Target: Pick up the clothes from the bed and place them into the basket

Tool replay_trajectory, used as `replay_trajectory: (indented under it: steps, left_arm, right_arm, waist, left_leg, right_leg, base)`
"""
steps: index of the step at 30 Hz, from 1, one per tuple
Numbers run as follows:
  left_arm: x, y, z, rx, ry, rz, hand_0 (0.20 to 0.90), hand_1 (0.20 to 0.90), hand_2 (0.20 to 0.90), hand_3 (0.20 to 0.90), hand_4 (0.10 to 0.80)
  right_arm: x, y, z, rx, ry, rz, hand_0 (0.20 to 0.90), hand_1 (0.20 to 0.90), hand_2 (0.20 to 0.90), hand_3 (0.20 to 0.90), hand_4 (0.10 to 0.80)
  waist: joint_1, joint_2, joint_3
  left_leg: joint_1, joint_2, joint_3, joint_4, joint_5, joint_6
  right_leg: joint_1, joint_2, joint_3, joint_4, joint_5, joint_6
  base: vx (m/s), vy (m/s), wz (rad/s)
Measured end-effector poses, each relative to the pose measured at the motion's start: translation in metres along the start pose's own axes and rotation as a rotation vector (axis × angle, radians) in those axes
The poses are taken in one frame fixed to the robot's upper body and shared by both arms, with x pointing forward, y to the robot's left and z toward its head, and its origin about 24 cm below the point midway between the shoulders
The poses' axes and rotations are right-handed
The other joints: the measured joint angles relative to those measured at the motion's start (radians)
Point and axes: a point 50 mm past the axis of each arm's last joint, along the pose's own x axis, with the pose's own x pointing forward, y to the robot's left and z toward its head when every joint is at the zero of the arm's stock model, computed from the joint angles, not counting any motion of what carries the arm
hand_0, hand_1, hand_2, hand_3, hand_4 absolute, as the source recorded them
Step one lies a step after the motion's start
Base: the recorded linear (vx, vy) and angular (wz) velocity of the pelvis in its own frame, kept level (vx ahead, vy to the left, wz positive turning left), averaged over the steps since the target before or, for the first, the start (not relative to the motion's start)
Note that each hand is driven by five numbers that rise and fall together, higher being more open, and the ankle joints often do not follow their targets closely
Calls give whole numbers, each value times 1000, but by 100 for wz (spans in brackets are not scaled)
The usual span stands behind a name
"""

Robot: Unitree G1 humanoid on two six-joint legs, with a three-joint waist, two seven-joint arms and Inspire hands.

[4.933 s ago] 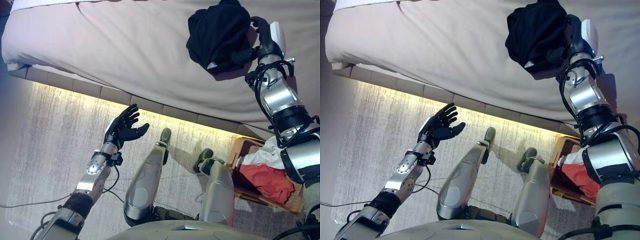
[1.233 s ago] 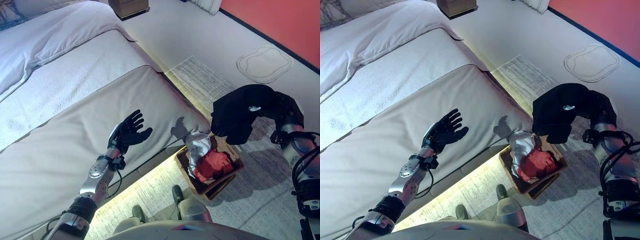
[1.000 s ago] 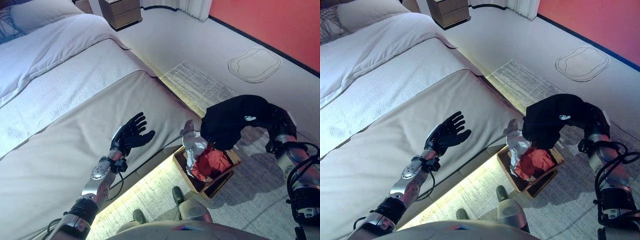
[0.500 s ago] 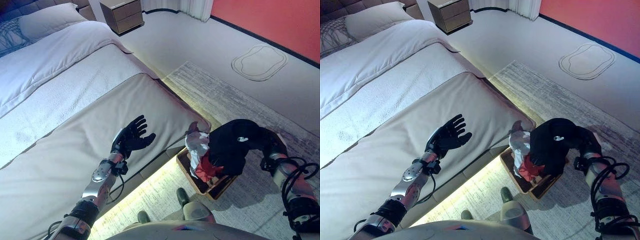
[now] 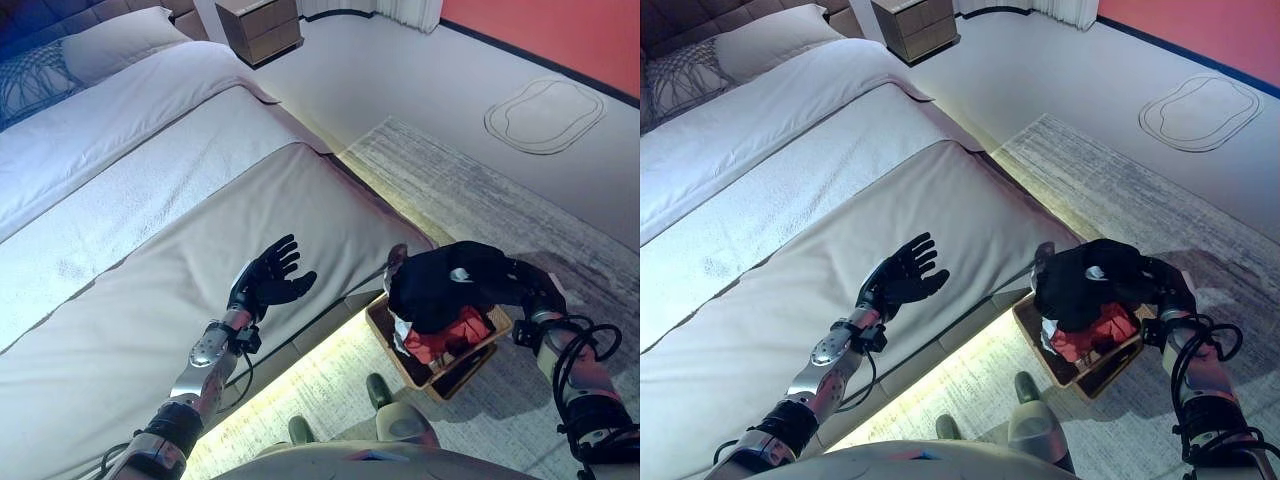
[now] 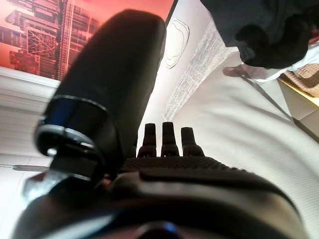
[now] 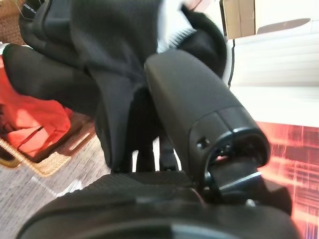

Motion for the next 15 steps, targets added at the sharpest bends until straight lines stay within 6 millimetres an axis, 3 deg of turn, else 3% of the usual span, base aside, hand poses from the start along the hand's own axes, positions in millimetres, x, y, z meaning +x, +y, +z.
replay_trajectory:
  steps: [15]
  left_arm:
    - [0, -2, -1, -3, 2, 7, 900, 900, 900, 900, 800]
  right_arm:
    - [1, -12, -1, -74, 1, -188, 900, 900, 900, 900, 800]
  waist:
    - [-3, 27, 42]
  left_leg:
    - [1, 0, 2, 0, 0, 0]
  right_leg:
    - [0, 0, 2, -2, 0, 0]
  base:
    - [0, 0, 0]
